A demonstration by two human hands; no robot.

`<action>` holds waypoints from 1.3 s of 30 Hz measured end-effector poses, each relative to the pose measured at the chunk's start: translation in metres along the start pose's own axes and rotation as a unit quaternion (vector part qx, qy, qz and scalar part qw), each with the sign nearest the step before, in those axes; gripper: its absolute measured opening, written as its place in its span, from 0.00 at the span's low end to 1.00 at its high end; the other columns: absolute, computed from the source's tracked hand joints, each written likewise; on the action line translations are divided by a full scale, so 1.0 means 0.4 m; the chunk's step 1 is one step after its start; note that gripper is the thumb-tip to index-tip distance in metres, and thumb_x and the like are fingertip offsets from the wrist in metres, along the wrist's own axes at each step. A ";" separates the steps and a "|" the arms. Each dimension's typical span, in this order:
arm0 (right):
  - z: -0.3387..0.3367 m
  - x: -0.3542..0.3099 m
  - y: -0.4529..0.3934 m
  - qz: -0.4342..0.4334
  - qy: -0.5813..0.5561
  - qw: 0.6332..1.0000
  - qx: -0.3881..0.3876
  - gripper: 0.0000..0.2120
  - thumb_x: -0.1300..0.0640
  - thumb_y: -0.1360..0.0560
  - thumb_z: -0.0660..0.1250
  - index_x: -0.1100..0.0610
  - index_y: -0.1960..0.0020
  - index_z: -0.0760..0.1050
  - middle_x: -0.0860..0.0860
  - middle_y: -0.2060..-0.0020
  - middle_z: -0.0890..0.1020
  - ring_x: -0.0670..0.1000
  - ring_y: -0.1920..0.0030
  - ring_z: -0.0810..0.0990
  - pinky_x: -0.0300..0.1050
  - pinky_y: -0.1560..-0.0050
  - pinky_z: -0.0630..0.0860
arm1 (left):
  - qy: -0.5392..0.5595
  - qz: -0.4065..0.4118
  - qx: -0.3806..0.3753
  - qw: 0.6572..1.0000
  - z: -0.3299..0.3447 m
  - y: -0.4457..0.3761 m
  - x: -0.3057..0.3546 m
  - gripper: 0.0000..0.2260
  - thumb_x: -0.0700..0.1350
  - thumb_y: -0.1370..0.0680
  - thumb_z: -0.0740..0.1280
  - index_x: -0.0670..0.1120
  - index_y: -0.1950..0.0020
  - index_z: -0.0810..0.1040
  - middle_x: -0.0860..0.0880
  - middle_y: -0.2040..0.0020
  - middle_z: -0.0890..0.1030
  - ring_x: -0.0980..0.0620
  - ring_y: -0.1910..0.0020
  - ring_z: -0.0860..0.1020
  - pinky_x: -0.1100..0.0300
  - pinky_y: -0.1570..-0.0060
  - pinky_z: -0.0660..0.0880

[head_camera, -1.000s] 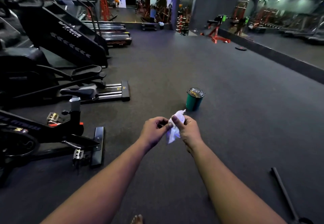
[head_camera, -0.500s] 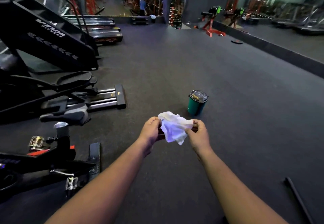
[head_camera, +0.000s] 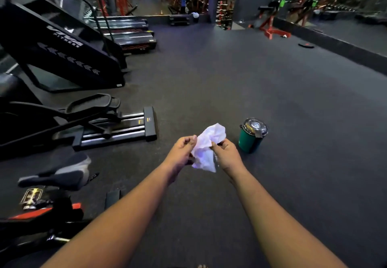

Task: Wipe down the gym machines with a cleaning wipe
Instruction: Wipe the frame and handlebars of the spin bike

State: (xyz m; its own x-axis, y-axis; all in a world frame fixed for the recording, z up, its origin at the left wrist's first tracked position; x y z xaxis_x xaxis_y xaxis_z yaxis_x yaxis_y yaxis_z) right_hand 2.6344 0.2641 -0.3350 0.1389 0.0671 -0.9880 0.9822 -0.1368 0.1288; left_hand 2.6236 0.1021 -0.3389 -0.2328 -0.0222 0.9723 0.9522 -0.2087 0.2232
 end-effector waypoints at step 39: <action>0.050 -0.310 -1.751 -0.119 0.187 0.975 0.020 0.08 0.57 0.22 0.72 0.53 0.44 0.82 0.48 0.52 0.86 0.45 0.51 0.83 0.53 0.45 0.81 | -0.186 0.163 -0.066 0.967 -0.138 -1.786 0.555 0.03 0.41 0.21 0.71 0.43 0.53 0.84 0.49 0.57 0.86 0.58 0.60 0.80 0.62 0.57 0.77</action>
State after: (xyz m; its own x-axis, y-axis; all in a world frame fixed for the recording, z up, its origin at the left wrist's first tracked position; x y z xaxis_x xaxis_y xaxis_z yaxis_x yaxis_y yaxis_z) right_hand 1.9267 0.3318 -0.3045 -0.0475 0.4571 -0.8882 0.9876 -0.1118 -0.1104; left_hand 1.8809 0.1922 -0.2864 0.1856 0.2405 0.9528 0.9238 -0.3733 -0.0857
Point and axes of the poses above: each hand's wrist, its own y-axis away from the middle knuckle, its own z-axis out of the palm, x = y × z, the point moved 10 cm from there along -y, towards the middle knuckle
